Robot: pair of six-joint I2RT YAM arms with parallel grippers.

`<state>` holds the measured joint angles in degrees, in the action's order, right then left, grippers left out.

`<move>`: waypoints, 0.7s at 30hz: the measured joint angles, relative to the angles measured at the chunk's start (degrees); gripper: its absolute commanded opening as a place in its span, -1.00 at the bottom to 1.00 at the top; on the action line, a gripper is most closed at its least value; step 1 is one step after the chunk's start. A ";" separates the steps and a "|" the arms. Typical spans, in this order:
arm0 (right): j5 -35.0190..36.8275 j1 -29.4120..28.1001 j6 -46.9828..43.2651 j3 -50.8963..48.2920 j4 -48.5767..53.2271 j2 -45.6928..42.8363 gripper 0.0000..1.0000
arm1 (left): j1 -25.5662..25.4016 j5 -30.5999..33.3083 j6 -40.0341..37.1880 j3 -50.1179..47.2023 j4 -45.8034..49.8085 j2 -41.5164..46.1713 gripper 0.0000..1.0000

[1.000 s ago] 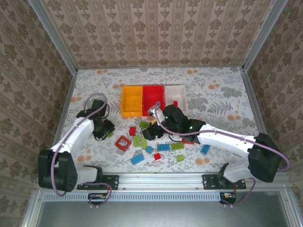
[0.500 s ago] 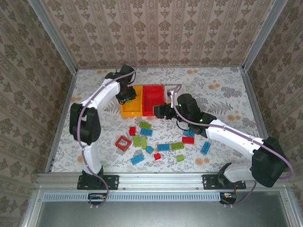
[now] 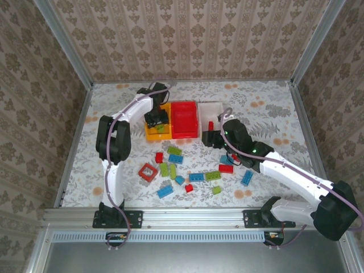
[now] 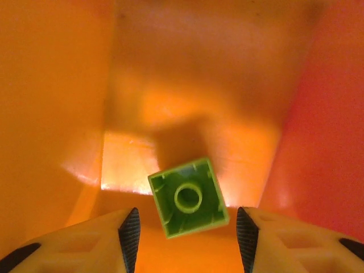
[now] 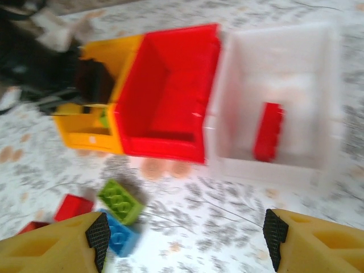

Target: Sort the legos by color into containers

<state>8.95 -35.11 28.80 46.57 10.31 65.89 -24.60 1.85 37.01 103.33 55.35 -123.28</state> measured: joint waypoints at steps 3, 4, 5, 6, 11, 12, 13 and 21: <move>2.67 2.51 2.75 -0.15 4.44 -0.39 0.44 | -0.24 -0.02 0.00 0.44 -0.07 0.42 0.12; 3.23 3.34 3.89 -0.15 6.14 -0.37 0.42 | -0.24 -0.22 0.04 0.44 0.00 0.70 0.12; 3.65 3.98 4.90 -0.13 7.78 -0.24 0.41 | -0.22 -0.26 0.11 0.39 0.00 0.90 0.13; 4.04 4.55 6.16 -0.02 9.66 0.09 0.40 | -0.22 -0.37 0.24 0.17 -0.04 1.18 0.13; 4.39 5.49 11.43 1.66 18.14 4.20 0.38 | -0.46 -0.50 0.68 -3.63 -0.37 4.87 0.05; 4.37 5.53 12.24 1.70 19.30 4.68 0.38 | -0.46 -0.52 0.70 -5.05 -0.50 6.10 0.02; 4.37 5.68 12.98 1.70 20.22 4.94 0.38 | -0.46 -0.52 0.70 -6.03 -0.57 6.99 -0.02; 4.33 6.60 15.15 1.70 21.62 5.11 0.37 | -0.44 -0.70 -0.17 -8.98 -1.77 8.72 -0.08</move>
<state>13.28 -28.51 43.94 48.27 31.92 71.00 -25.04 1.15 36.84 94.35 53.58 -114.56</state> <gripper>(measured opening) 0.689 0.464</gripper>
